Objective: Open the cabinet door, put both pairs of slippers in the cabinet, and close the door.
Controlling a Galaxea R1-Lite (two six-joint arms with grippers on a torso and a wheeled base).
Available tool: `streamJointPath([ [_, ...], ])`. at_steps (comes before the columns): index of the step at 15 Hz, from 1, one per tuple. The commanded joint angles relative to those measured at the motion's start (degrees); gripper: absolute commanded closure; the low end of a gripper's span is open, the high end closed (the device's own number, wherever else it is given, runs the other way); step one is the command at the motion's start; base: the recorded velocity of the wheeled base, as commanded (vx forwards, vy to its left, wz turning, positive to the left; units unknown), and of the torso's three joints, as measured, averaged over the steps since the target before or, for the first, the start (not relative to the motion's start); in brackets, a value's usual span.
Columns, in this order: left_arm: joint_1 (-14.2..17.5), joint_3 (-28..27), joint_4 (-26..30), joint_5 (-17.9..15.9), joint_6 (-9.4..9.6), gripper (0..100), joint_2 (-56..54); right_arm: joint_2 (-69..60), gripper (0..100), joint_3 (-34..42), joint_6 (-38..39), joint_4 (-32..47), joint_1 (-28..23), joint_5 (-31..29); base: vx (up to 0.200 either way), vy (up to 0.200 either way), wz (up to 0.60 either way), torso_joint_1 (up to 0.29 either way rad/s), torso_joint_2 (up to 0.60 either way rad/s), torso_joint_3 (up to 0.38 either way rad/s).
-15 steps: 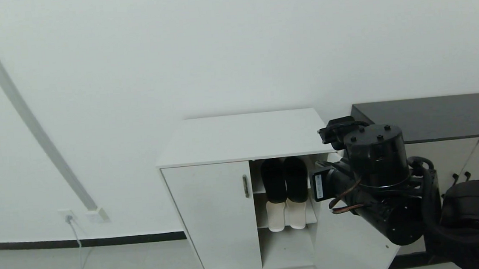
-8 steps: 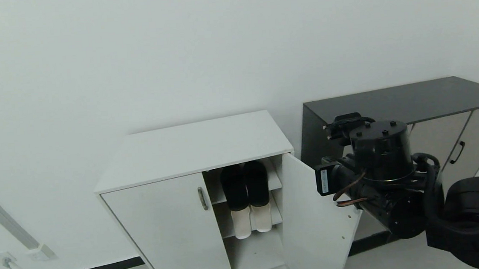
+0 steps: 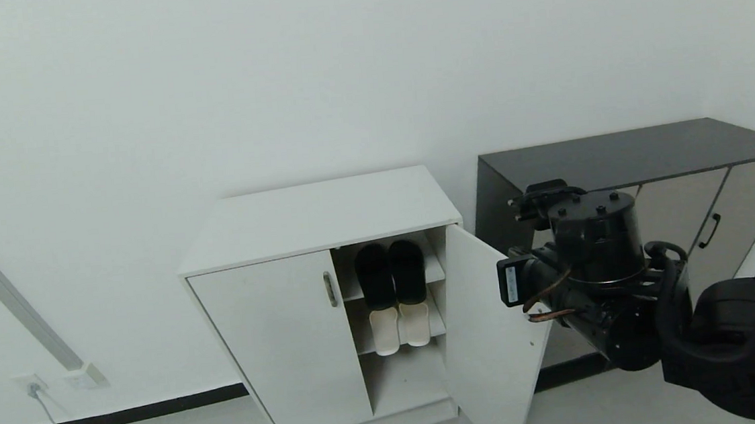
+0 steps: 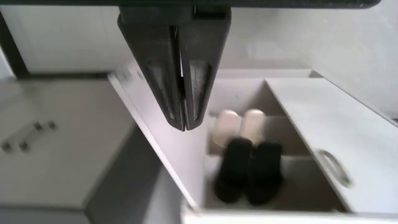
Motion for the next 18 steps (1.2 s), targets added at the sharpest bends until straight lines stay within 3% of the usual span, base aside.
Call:
streamJointPath([
  [1,-0.07,0.00,0.00,0.04,-0.03,100,0.07,1.55,100,-0.86,0.03,-0.01,-1.85,0.06,0.000,0.000,0.00,0.000,0.00,0.000],
  [8,-0.07,0.00,0.00,-0.05,0.06,100,0.07,9.98,100,-14.48,0.73,7.81,-15.57,9.99,0.000,0.000,0.00,0.000,0.00,0.000],
  [12,-0.07,0.00,0.00,0.04,0.06,100,0.07,14.73,100,-21.07,4.34,12.21,-17.67,13.07,0.000,0.000,0.00,0.000,0.00,0.000],
  [18,-0.07,0.00,0.00,0.04,0.06,100,0.07,21.41,100,-23.18,4.69,11.06,-19.43,13.25,0.000,0.000,0.00,0.000,0.00,0.000],
])
